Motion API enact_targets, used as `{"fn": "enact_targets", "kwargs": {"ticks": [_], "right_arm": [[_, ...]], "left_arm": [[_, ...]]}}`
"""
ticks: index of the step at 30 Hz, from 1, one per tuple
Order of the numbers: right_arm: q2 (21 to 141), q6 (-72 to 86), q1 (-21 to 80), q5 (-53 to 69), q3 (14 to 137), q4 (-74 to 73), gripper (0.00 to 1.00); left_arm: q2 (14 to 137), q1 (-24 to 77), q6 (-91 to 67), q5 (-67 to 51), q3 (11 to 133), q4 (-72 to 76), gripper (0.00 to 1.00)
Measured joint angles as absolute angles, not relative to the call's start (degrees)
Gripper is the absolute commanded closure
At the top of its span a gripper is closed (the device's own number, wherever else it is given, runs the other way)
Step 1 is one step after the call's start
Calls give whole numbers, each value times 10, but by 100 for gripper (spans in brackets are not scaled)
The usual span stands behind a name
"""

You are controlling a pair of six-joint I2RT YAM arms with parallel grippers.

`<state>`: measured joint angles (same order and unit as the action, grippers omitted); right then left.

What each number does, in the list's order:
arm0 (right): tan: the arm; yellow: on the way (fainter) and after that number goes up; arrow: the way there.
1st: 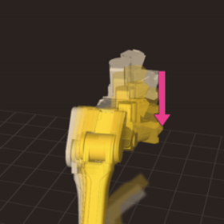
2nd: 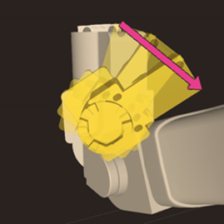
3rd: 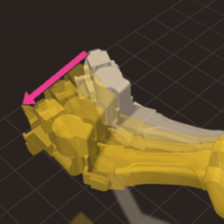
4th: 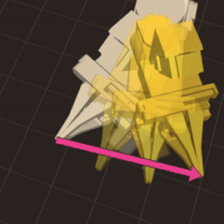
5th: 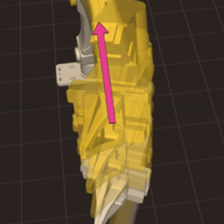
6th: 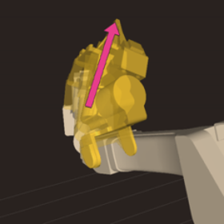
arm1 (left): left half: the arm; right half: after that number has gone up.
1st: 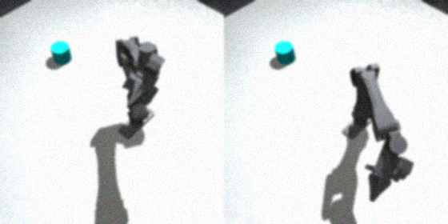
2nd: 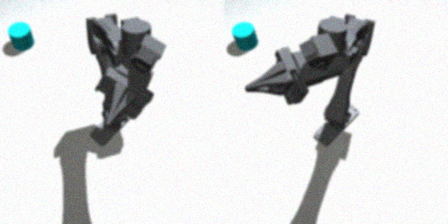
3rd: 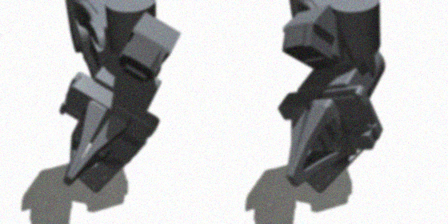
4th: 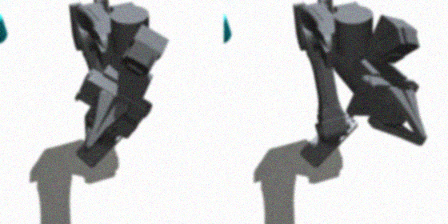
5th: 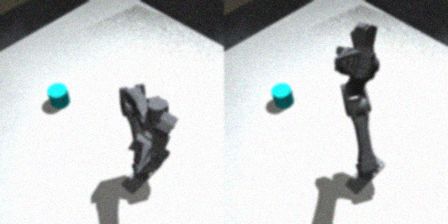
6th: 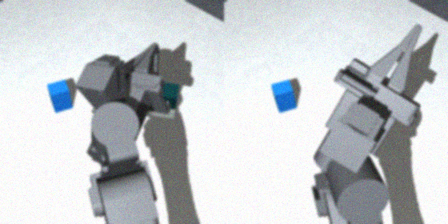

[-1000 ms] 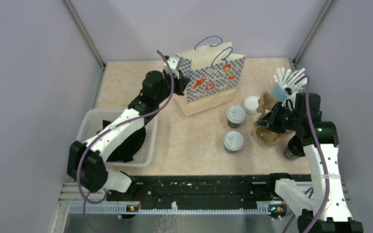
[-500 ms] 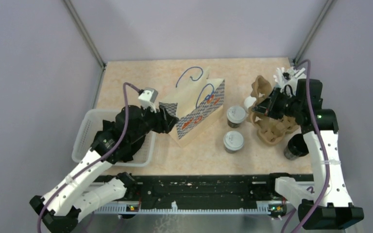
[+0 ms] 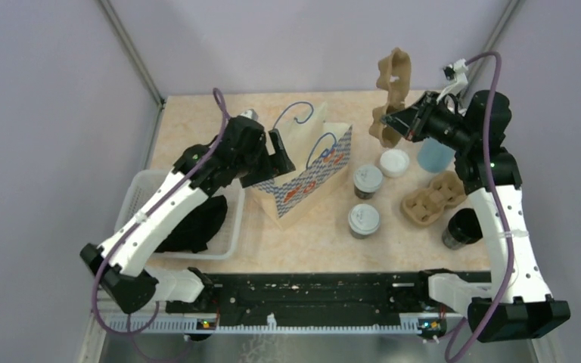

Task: Pack the takeout coffee

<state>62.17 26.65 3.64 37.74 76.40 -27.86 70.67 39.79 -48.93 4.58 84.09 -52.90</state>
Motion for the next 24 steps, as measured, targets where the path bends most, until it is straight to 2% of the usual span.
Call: {"fn": "enact_targets", "kwargs": {"ticks": [2,6,11,15,18,24], "right_arm": [[622,265,45,382,764,-220,100],[641,246,61,408,774,-99,100],[715,189,103,441,837,-31,100],[766,127,153,508,866,-10,100],[807,76,189,564,894,-9,100],[851,-12,252,662,918,-31,100]], "left_arm": [[745,398,-502,61,848,-550,14],[774,398,-509,89,848,-581,28],[774,397,-479,122,848,-572,60],[779,395,-430,129,851,-548,78],[780,394,-396,123,849,-531,82],[762,394,-326,77,799,-470,83]]}}
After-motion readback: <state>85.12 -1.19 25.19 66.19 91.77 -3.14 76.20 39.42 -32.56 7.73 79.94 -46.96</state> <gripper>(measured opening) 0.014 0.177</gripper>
